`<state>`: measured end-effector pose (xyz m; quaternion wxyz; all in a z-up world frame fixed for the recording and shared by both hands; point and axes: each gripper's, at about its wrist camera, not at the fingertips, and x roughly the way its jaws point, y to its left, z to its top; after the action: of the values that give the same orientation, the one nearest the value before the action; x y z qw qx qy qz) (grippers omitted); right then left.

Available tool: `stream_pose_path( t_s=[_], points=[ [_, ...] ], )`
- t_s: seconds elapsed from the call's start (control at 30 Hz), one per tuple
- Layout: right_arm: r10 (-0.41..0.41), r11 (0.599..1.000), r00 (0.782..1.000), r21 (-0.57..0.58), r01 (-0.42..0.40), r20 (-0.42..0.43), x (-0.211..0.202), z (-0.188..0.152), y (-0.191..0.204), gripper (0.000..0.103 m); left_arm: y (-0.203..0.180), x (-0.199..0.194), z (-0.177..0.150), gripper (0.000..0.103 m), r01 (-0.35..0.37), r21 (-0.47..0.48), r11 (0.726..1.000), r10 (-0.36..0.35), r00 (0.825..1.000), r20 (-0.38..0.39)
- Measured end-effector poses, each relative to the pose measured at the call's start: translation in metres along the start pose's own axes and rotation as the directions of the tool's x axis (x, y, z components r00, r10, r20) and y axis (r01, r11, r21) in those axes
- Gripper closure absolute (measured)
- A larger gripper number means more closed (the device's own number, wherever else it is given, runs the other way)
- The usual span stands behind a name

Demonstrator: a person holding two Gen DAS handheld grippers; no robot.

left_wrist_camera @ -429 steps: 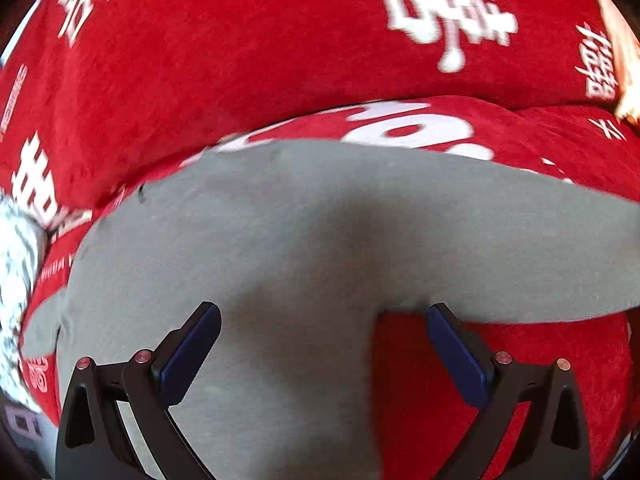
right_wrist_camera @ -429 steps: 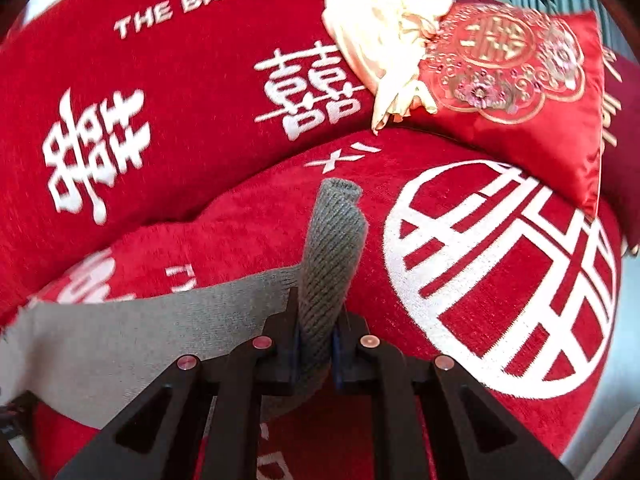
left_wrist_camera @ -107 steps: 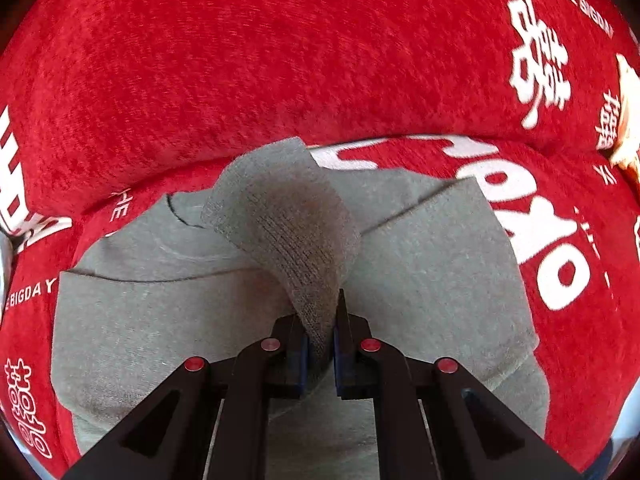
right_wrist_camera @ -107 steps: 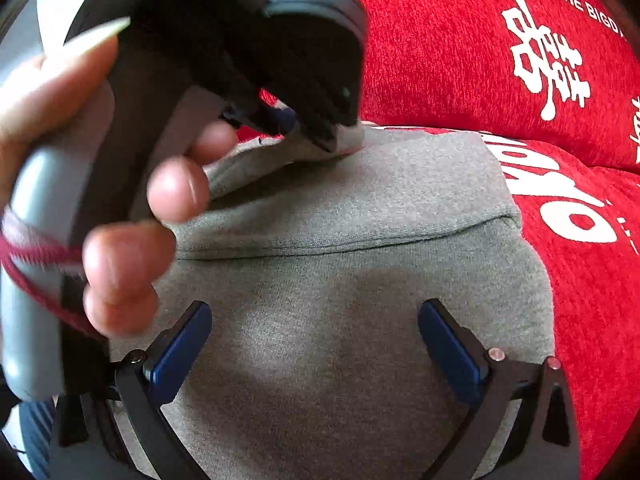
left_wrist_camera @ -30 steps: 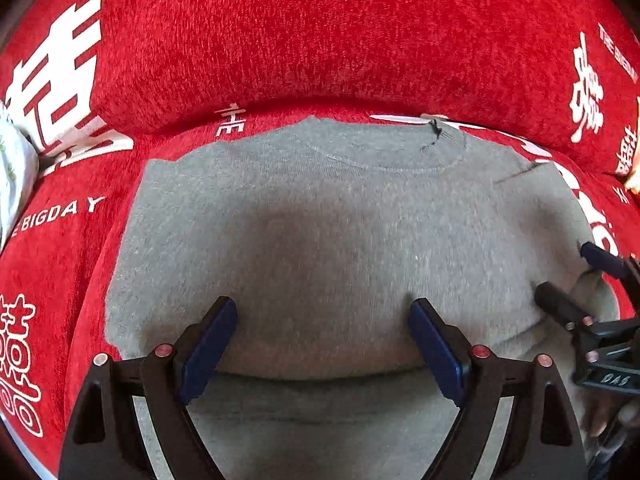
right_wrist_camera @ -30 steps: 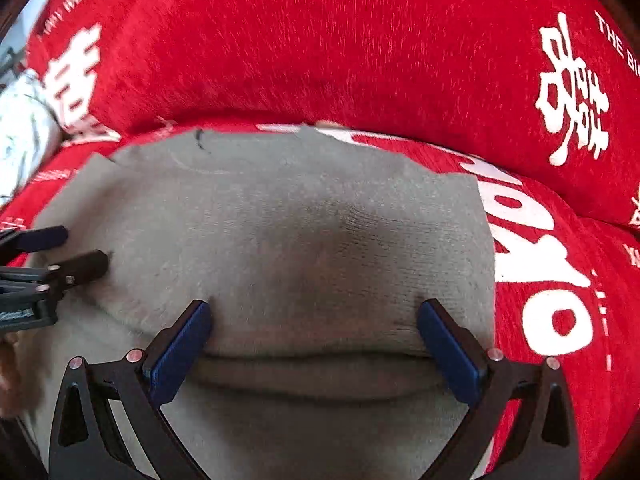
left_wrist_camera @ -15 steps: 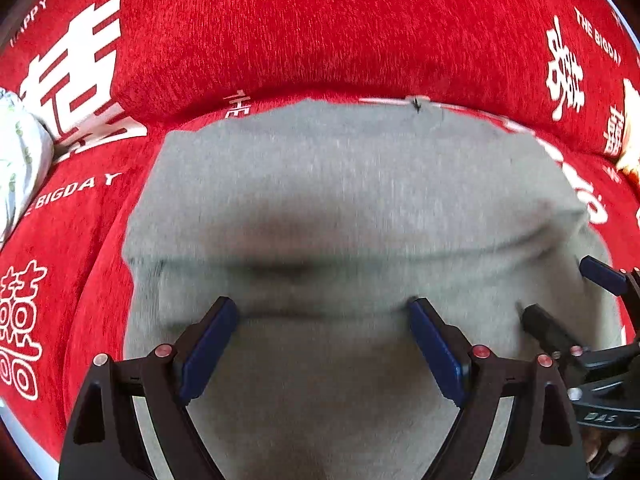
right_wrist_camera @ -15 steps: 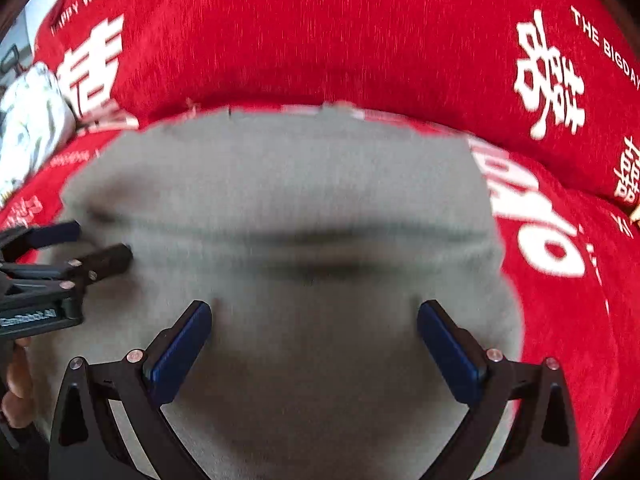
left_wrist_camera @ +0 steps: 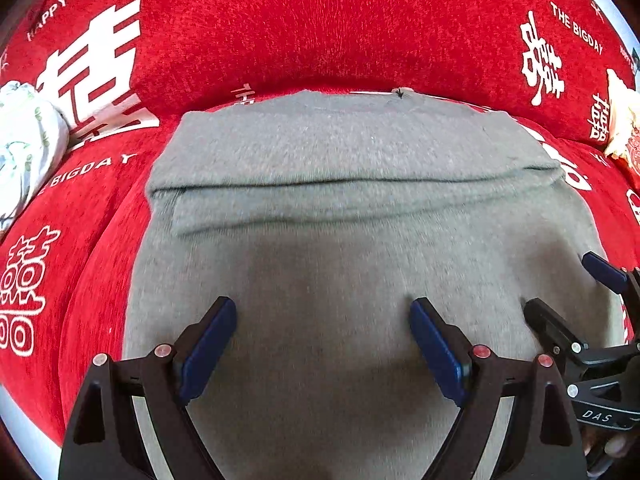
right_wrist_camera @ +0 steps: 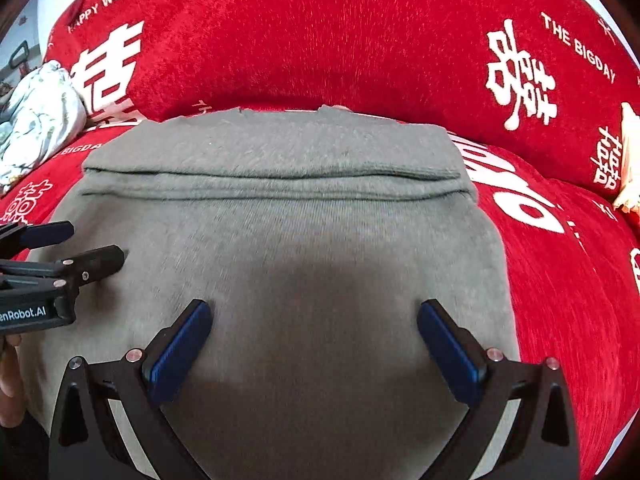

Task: Fold small clothes
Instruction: 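Move both open grippers over the sweater to its hem edge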

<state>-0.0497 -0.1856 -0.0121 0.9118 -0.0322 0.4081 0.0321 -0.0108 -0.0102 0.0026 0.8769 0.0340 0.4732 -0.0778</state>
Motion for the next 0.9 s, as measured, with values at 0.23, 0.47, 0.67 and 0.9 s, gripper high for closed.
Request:
stream_pose_path(
  t_s=[0.23, 0.47, 0.67, 0.9],
  points=[
    [0.006, 1.0, 0.999, -0.02, -0.005, 0.042, -0.024, -0.03, 0.002, 0.0, 0.001, -0.02, -0.033, 0.013, -0.014, 0.003, 1.0, 0.014, 0.999, 0.035],
    [0.027, 0.997, 0.998, -0.068, -0.022, 0.064, -0.047, -0.064, 0.003, 0.0, -0.002, -0.047, -0.083, 0.013, -0.021, -0.047, 0.999, 0.023, 0.999, 0.041],
    [0.026, 0.993, 0.999, -0.114, -0.021, 0.041, -0.061, -0.087, 0.003, 0.0, -0.007, -0.059, -0.107, 0.013, -0.017, -0.048, 0.999, 0.018, 0.999, 0.036],
    [0.016, 0.986, 0.999, -0.164, -0.023, -0.044, -0.07, -0.106, 0.0, 0.0, -0.011, -0.058, -0.126, 0.002, -0.033, -0.013, 0.999, 0.032, 0.999, -0.022]
  ],
)
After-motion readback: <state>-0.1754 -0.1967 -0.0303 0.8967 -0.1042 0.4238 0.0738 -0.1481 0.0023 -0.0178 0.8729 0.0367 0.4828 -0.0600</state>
